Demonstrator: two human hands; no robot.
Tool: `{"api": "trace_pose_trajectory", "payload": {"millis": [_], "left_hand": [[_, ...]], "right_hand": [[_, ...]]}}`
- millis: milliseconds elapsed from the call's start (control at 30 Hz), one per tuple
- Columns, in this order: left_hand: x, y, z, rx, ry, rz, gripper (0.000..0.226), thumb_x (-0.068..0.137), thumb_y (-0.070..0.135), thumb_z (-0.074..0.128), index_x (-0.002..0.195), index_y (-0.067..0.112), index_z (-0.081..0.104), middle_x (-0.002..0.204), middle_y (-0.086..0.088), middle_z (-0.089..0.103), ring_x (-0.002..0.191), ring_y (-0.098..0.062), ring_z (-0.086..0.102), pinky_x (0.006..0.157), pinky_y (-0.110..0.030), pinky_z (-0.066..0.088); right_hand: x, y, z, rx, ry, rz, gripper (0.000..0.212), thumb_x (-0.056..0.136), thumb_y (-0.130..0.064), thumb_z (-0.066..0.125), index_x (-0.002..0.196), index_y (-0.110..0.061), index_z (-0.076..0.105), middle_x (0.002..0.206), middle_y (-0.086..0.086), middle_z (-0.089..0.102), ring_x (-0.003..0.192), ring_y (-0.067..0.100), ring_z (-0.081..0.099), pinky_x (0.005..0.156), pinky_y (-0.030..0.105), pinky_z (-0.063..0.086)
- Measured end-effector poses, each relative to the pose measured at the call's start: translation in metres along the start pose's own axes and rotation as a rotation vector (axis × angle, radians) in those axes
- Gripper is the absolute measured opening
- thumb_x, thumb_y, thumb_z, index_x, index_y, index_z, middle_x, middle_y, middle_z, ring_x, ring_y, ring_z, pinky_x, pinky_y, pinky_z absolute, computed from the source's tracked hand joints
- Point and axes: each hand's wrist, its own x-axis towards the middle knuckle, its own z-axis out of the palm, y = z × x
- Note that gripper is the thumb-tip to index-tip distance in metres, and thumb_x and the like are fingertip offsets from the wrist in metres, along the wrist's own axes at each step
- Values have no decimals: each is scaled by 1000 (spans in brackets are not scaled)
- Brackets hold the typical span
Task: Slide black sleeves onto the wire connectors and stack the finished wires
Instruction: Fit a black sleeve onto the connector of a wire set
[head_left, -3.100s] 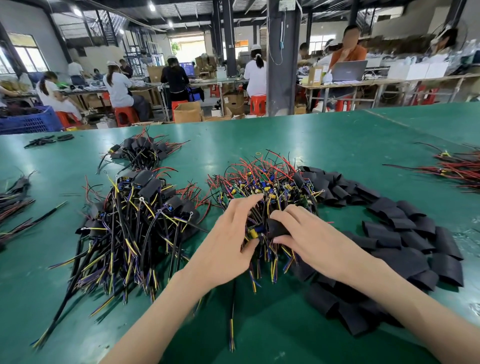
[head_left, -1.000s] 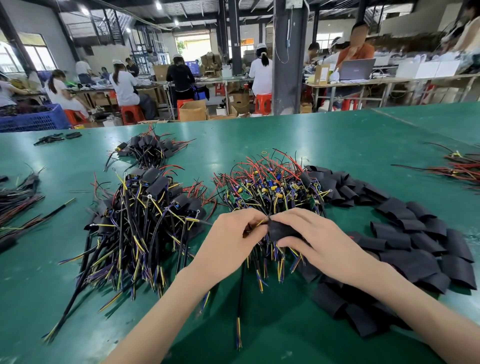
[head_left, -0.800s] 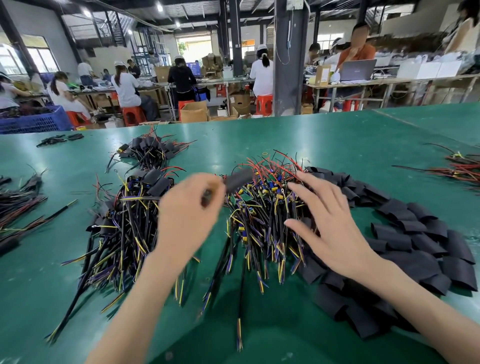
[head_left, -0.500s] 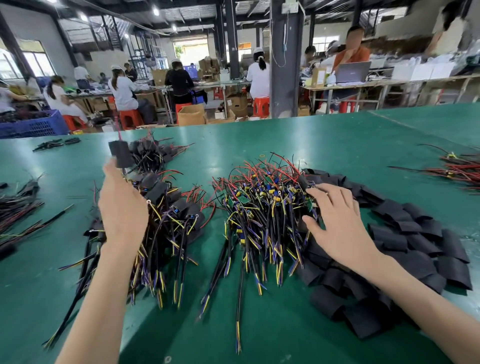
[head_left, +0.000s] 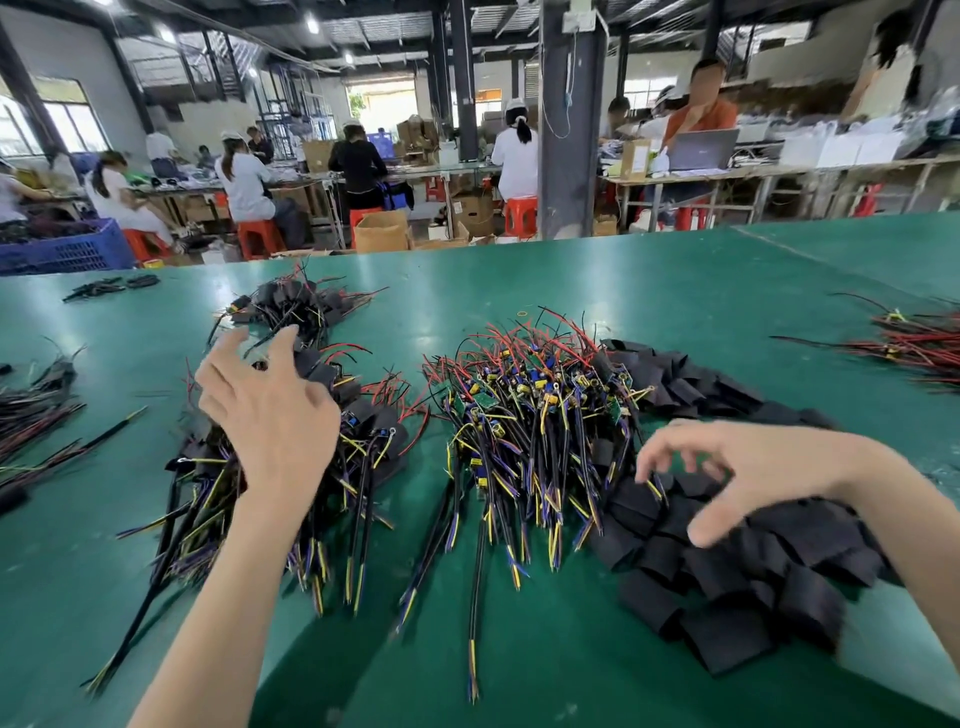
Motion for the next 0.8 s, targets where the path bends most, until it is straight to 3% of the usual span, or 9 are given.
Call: {"api": "trace_pose_trajectory", "payload": {"millis": [133,267,467,600,700,800], "left_hand": [[-20,37,3,-197,6,199,39,73,-3,55,111,3,61,114,-21,49,102,-39,44,92,-42,33],[-44,63,14,-340,-169,287,32,77,-5,59,108,0,62,103,-19,54,97,-37,48,89,-37,35],[-44,73,41,-385,-434,63,24,89,9,48,111,9,57,106,-8,57,94,-28,54,79,-31,36],[-26,73,66,-301,-638,-105,26,94,20,45,114,6,54,111,-13,60,104,-29,55,91,-38,43],[-19,79,81,-211,-753,-129,34,96,34,45,95,2,54,88,-13,62,82,-29,59,75,-34,48],[-13,83,89,-186,-772,-141,45,92,41,54,65,7,45,60,-7,50,60,-23,51,58,-27,40]], "right_hand": [[13,-26,23,-193,-137,-121,60,59,-48,85,110,-45,53,107,-12,44,97,4,44,87,20,39],[22,-38,46,-278,-143,-144,59,59,-44,85,109,-38,55,99,-12,44,85,-4,40,70,12,34],[24,-34,48,-251,-73,-143,36,65,-37,82,95,-32,63,90,-9,49,73,-8,42,64,13,35],[23,-32,45,-70,-44,-165,24,68,-26,82,78,-28,60,80,-10,55,63,0,47,61,17,42],[24,-30,39,127,15,-217,20,75,-22,78,76,-24,59,78,-5,61,64,1,51,62,16,42],[29,-26,38,350,167,-277,17,81,-14,73,78,-25,60,87,8,66,69,10,56,66,24,45]]}}
